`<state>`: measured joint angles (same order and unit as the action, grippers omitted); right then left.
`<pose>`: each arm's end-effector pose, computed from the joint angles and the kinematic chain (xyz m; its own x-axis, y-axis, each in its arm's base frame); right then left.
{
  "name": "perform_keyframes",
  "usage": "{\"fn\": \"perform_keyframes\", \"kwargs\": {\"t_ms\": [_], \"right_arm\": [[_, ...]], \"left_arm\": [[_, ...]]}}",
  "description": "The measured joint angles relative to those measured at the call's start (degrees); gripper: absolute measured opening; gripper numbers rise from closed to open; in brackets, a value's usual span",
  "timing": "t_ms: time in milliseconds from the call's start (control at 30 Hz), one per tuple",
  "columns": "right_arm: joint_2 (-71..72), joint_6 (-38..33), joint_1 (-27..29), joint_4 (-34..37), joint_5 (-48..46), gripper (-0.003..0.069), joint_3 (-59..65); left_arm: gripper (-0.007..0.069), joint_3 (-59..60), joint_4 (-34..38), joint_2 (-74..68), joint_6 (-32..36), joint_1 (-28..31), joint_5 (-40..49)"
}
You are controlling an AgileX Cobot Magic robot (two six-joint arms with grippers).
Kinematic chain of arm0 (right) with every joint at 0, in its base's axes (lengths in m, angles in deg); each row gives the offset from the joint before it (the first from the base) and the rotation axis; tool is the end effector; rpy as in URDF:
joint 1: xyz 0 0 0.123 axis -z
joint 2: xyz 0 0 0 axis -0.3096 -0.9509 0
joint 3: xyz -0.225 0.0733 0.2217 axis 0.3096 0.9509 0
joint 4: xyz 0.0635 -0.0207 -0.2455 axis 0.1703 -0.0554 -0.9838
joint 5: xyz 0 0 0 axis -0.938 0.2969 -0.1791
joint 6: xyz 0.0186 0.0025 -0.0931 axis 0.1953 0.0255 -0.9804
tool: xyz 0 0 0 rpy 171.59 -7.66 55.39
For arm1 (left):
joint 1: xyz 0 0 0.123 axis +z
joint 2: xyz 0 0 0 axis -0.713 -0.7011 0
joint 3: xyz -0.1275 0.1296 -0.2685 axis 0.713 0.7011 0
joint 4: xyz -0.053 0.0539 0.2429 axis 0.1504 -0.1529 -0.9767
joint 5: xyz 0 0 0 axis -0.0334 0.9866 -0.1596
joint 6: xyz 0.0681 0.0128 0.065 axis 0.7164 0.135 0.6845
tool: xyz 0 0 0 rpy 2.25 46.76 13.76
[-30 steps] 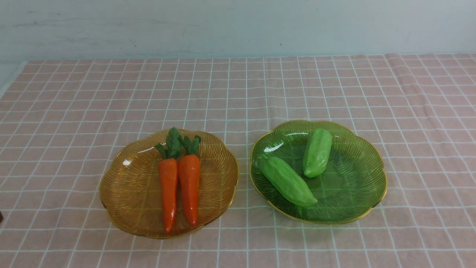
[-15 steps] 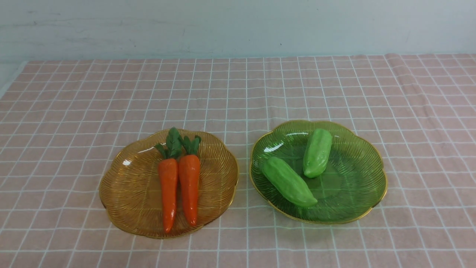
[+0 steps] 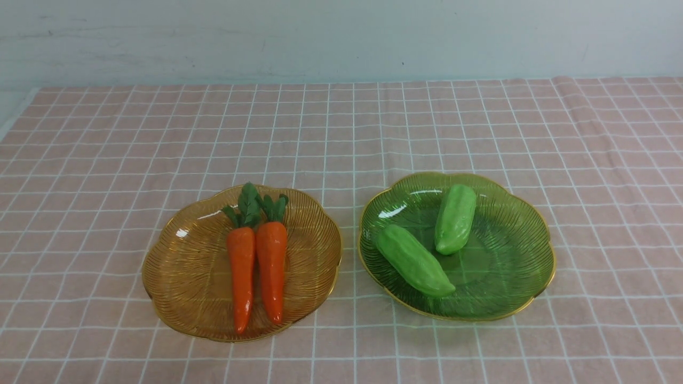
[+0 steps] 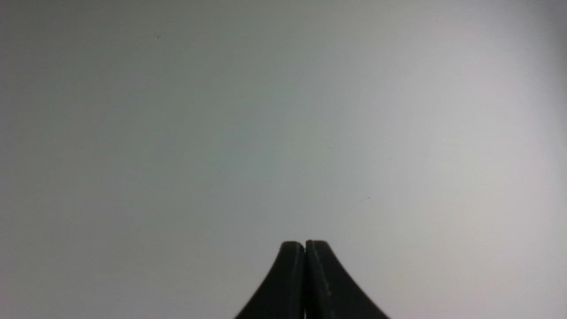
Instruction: Put different types of vegetables on the plate.
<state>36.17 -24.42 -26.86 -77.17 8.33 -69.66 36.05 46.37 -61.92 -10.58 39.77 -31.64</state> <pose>-0.0208 -0.0044 0.3403 0.4698 0.1781 -0.8646 -0.1922 0.9766 0.0968 0.0187 -0.0008 0.1682 -0.3033 0.1314 -0.9438 0.1196 0.9879 0.0991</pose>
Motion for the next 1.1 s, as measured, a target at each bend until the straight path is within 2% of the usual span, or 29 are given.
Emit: {"fn": "perform_keyframes", "kwargs": {"t_ms": [533, 633, 867, 967, 1100], "right_arm": [[0.0, -1.3, 0.0, -1.1, -0.4, -0.0015, 0.0], [0.2, -3.5, 1.5, -3.6, -6.7, -0.0015, 0.0], [0.4, -4.4, 6.8, -7.0, -29.5, -0.0015, 0.9], [0.4, -4.4, 8.1, -7.7, -32.7, -0.0015, 2.9], [0.5, -4.4, 8.8, -7.9, -30.8, -0.0015, 8.5]], "left_arm": [[-0.0003, 0.0, 0.0, 0.0, 0.1, 0.0, 0.0], [-0.0003, 0.0, 0.0, 0.0, 0.1, 0.0, 0.0], [-0.0003, 0.0, 0.0, 0.0, 0.1, 0.0, 0.0], [-0.0003, 0.0, 0.0, 0.0, 0.1, 0.0, 0.0], [-0.0003, 0.0, 0.0, 0.0, 0.1, 0.0, 0.0]]}}
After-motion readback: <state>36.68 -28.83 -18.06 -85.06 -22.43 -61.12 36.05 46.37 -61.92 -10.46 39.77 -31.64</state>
